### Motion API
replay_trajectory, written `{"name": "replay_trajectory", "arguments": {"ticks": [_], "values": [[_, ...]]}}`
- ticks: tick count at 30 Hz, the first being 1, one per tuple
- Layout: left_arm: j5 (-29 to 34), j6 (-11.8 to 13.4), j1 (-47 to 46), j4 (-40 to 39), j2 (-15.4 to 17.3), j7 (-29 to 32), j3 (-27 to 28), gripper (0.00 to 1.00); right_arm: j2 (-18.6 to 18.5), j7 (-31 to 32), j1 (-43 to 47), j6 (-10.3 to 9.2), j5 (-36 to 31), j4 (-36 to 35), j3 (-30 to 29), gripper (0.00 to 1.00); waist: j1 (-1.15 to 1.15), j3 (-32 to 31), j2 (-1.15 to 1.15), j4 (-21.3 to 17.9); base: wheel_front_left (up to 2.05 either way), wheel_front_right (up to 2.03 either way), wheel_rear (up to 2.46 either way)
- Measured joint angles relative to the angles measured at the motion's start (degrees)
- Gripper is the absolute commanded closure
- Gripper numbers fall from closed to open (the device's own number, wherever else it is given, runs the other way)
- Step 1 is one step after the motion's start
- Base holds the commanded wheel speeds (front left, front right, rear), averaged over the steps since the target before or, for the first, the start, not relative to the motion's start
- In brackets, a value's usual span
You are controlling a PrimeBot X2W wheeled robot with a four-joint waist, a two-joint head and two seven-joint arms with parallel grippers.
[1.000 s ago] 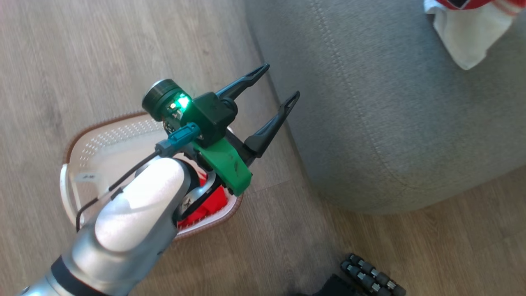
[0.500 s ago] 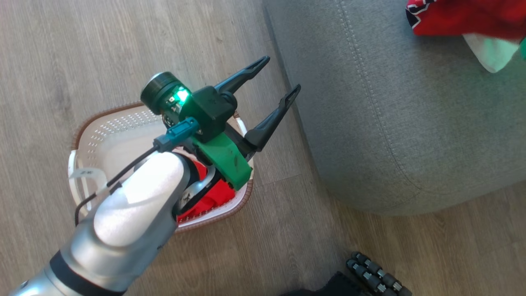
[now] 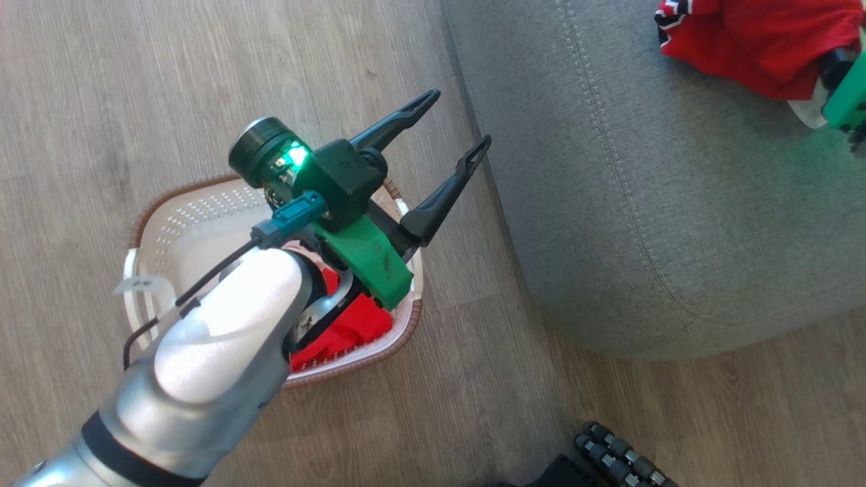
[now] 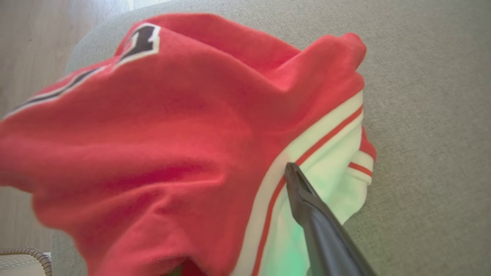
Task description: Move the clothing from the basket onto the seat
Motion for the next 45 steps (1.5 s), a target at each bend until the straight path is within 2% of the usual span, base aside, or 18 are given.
{"name": "replay_trajectory", "arguments": {"ticks": [4,9,16,23,28,35,40,45], "values": [[-0.41,0.25,0.10,0.56,-0.01,-0.44,-0.20,0.00,-0.31,1.07,0.02,0.00,1.12,-0.49,2.01,0.00,0.00,-1.13,0.00,-0.38,0.00,0.00,0.00],[-0.98,0.52,0.34,1.22,-0.09,-1.01,-0.47,0.00,-2.10,3.49,0.37,0.00,4.26,-4.57,5.98,0.00,0.00,-2.99,0.00,-0.71,0.00,0.00,0.00],[-1.59,1.21,2.93,2.29,-0.11,-2.38,-0.53,0.00,-7.09,11.33,5.93,0.01,10.29,-12.09,12.23,0.00,0.00,-6.48,0.00,-1.60,0.00,0.00,0.00],[-3.35,2.22,4.79,2.83,-0.14,-3.98,-0.24,0.00,-11.32,12.49,6.84,0.00,13.33,-19.54,14.75,0.00,0.00,-10.70,0.00,-2.42,0.00,0.00,0.00],[-4.75,3.31,7.48,3.19,-0.16,-5.57,0.25,0.00,-14.63,8.57,8.86,0.00,13.61,-25.21,15.13,0.00,0.00,-14.36,0.00,-2.12,0.00,0.00,0.00],[-6.01,4.80,9.38,3.53,0.01,-7.22,2.02,0.00,-16.77,-0.20,11.96,0.00,11.62,-31.38,12.44,0.00,0.00,-17.79,0.00,0.42,0.00,0.00,0.00],[-7.03,6.27,11.95,3.76,0.29,-8.11,3.26,0.00,-16.73,-6.05,17.51,0.00,9.10,-35.09,7.54,0.00,0.00,-20.11,0.00,2.91,0.00,0.00,0.00],[-7.90,7.37,14.19,3.60,1.49,-9.09,4.69,0.00,-15.67,-8.18,23.76,0.00,5.50,-38.10,1.27,0.00,0.00,-22.26,0.00,5.40,0.00,0.00,0.00]]}}
